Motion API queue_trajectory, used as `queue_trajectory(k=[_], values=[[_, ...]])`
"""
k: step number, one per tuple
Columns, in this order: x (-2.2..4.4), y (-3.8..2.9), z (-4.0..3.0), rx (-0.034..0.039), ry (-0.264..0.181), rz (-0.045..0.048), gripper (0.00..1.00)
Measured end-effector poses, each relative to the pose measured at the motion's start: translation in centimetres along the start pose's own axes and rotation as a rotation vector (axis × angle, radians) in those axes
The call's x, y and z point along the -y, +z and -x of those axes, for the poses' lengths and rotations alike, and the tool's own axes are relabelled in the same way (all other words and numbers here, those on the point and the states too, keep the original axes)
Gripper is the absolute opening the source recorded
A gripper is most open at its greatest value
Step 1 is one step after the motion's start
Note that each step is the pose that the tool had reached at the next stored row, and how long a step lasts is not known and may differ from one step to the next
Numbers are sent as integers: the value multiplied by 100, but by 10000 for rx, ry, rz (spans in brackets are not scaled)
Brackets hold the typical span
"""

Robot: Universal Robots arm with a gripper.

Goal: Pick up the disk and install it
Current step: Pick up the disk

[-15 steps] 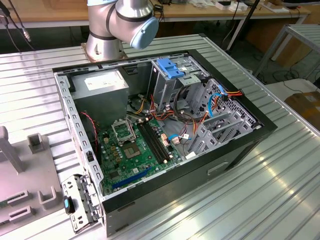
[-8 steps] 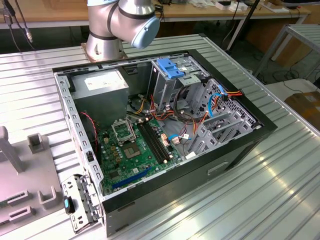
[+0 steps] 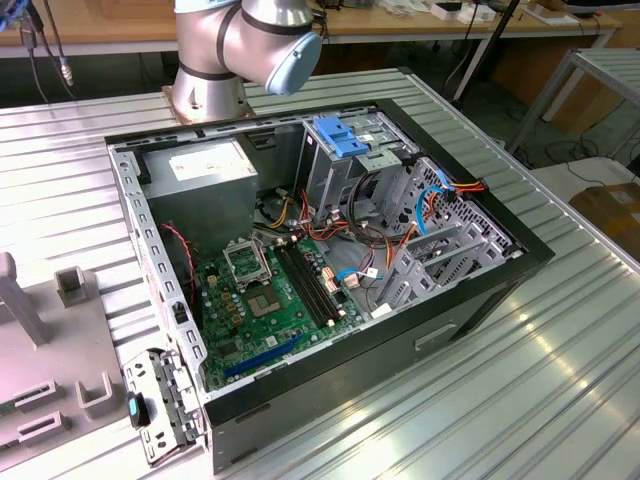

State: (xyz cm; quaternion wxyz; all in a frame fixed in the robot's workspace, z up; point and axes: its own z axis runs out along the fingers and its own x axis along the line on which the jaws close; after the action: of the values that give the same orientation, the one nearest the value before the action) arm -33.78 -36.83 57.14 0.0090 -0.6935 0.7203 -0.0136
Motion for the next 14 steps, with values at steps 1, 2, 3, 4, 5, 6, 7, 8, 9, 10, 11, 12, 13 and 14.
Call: queue_trajectory(k=[1, 2, 3, 4, 5, 6, 7, 8, 9, 10, 11, 12, 13, 14], values=[[45, 1, 2, -1, 1, 0, 37], [81, 3, 3, 0, 1, 0, 37], [135, 5, 5, 0, 0, -1, 37], [218, 7, 8, -1, 0, 0, 37], [306, 10, 12, 0, 0, 0, 37], [374, 12, 14, -1, 1, 0, 37], [418, 13, 16, 0, 1, 0, 37], [465, 15, 17, 0, 0, 0, 37], [589, 19, 22, 0, 1, 0, 37], [654, 21, 25, 0, 0, 0, 37], [721, 23, 27, -1, -1, 0, 37], [848, 27, 32, 0, 1, -1, 37], [943, 30, 35, 0, -1, -1, 37], [1027, 32, 39, -1, 1, 0, 37]])
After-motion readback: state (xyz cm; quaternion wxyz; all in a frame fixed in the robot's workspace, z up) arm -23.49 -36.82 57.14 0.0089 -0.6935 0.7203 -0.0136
